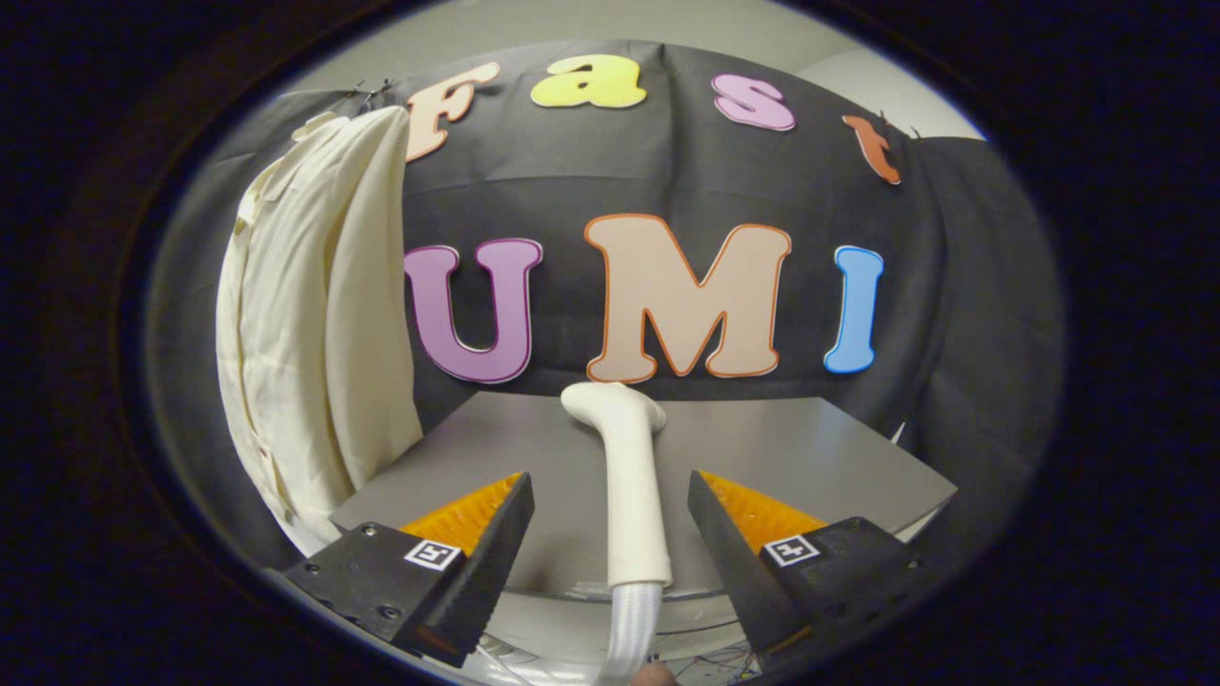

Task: Iron the clothes twice with a garment steamer, once on the left side and once on the right side.

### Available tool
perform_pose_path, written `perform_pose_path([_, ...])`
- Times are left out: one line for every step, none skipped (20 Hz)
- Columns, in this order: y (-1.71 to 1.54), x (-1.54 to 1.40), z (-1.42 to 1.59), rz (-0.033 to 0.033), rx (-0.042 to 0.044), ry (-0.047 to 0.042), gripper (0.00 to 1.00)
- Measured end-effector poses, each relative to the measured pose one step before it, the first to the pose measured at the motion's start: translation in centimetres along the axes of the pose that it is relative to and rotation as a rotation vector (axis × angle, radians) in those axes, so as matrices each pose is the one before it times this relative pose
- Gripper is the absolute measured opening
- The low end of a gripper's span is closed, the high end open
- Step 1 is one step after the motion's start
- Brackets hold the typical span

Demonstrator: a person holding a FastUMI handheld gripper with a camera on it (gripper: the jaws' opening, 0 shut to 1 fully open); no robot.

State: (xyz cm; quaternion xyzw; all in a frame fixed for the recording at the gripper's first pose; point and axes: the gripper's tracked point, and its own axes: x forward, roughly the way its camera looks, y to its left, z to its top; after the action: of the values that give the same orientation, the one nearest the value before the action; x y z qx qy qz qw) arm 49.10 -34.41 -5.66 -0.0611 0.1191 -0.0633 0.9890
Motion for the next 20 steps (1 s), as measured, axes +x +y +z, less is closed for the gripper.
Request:
perform_pose_path([-0.109,0.74,-0.513,-0.00492,-0.00987,0.02586,1.0])
perform_pose_path([0.012,0.63,-0.417,-0.00076,-0.00457,0.02035,0.99])
perform_pose_path([-0.093,0.816,-0.599,-0.00399,-0.00147,0.02245,0.97])
perform_pose_path([-0.114,0.683,-0.333,-0.00563,0.0051,0.02056,0.95])
perform_pose_path([-0.007,0.603,-0.502,0.00044,0.01016,0.02347,0.93])
perform_pose_path([-0.018,0.338,-0.616,0.00372,0.01289,0.02811,0.9])
perform_pose_path([0.055,0.177,0.111,0.00395,0.027,-0.00132,0.88])
perform_pose_path([0.123,0.465,0.322,0.00385,0.02296,-0.00462,0.85])
perform_pose_path([-0.4,0.38,-0.26,-0.01853,-0.00608,0.01531,0.82])
perform_pose_path([-0.711,0.346,0.366,-0.02792,-0.00127,-0.00766,0.62])
perform_pose_path([0.081,0.174,-0.241,0.00584,0.00947,0.01029,0.53])
perform_pose_path([-0.104,0.007,0.071,0.00246,0.00316,-0.00169,0.44])
perform_pose_path([0.062,-0.448,0.039,0.00525,0.00233,0.00111,0.43])
perform_pose_path([-0.092,-0.1,-0.109,0.00345,0.00993,0.01663,0.42])
perform_pose_path([-0.154,-0.219,0.018,-0.00599,0.02166,0.01755,0.41])
perform_pose_path([-0.21,-0.556,-0.142,-0.00601,0.02729,0.00833,0.39])
perform_pose_path([0.131,-0.774,0.369,0.00337,0.05289,-0.02687,0.37])
perform_pose_path([0.349,-0.839,-0.119,0.01318,0.04672,-0.00093,0.36])
perform_pose_path([0.304,-0.786,-0.027,0.00929,0.02372,-0.007,0.36])
perform_pose_path([0.283,-1.272,-0.576,0.00226,-0.00034,0.00263,0.35])
